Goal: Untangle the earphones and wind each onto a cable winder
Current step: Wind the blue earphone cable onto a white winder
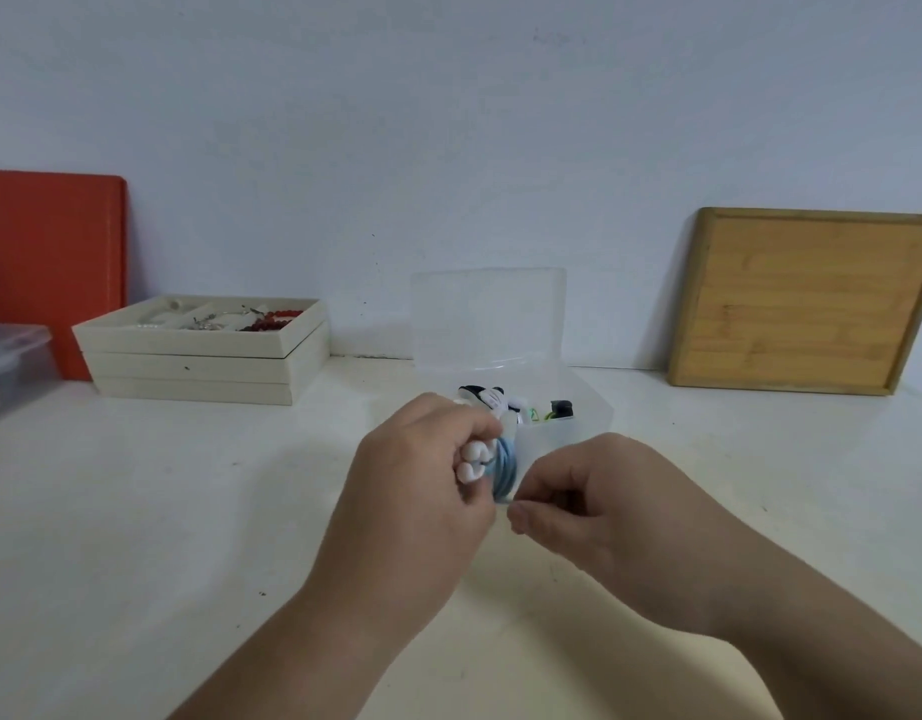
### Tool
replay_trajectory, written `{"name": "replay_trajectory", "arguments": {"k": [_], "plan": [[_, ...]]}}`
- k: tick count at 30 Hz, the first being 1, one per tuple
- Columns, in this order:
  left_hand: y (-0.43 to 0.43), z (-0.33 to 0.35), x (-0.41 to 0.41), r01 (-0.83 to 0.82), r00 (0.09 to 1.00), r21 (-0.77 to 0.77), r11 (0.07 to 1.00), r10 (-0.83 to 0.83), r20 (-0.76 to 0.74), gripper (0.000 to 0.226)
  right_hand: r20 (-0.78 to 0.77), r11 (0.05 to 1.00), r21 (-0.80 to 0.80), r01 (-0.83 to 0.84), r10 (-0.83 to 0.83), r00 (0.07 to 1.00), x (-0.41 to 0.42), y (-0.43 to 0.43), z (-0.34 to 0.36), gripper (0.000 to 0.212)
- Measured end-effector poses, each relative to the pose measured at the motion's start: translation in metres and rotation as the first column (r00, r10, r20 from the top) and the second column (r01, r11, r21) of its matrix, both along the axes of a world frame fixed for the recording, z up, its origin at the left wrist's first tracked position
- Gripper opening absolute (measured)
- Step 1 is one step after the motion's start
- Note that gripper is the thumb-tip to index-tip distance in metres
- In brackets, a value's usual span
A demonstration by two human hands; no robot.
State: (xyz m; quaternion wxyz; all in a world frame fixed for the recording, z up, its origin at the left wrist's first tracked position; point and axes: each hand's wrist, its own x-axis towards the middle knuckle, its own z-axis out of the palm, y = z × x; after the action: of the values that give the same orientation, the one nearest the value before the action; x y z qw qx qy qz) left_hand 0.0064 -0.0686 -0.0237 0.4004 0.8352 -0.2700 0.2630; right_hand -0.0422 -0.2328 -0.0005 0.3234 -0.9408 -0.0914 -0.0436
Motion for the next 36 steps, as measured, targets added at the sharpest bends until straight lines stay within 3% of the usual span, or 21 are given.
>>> {"name": "replay_trajectory", "arguments": {"k": [6,14,18,23,27,31,34,36], "plan": [[0.000,0.000,-0.002,0.150,0.989,0.041,0.988,-0.150,-0.006,0.041,0.237,0.998,0.027,0.049,-0.054,0.970,0.003,-0.002,-0.002,0.026],[-0.003,0.002,-0.008,0.262,0.894,-0.326,0.908,-0.355,-0.272,0.041,0.311,0.981,0.172,0.088,-0.139,0.940,0.007,0.002,-0.004,0.024],[-0.005,0.001,-0.008,0.229,0.862,-0.431,0.872,-0.388,-0.326,0.043,0.277,0.986,0.130,0.100,-0.133,0.952,0.007,0.000,-0.004,0.022],[-0.003,0.002,-0.006,0.248,0.866,-0.418,0.874,-0.393,-0.308,0.052,0.246,0.981,0.093,0.169,-0.187,0.951,0.001,-0.007,0.007,0.037],[-0.004,-0.001,-0.006,0.235,0.900,-0.378,0.896,-0.348,-0.264,0.051,0.096,0.949,0.273,0.158,-0.190,0.977,-0.002,0.002,0.010,0.037],[-0.004,0.000,-0.007,0.215,0.926,-0.389,0.896,-0.314,-0.212,0.050,0.021,0.846,0.524,0.094,-0.123,0.992,-0.003,0.004,0.012,0.031],[-0.002,0.001,-0.006,0.203,0.938,-0.371,0.906,-0.289,-0.193,0.057,0.013,0.803,0.592,0.065,-0.090,0.996,-0.001,-0.001,0.011,0.004],[-0.002,0.001,-0.006,0.192,0.944,-0.354,0.915,-0.271,-0.189,0.062,0.053,0.793,0.609,0.027,-0.075,0.996,-0.001,-0.001,0.010,0.015]]}}
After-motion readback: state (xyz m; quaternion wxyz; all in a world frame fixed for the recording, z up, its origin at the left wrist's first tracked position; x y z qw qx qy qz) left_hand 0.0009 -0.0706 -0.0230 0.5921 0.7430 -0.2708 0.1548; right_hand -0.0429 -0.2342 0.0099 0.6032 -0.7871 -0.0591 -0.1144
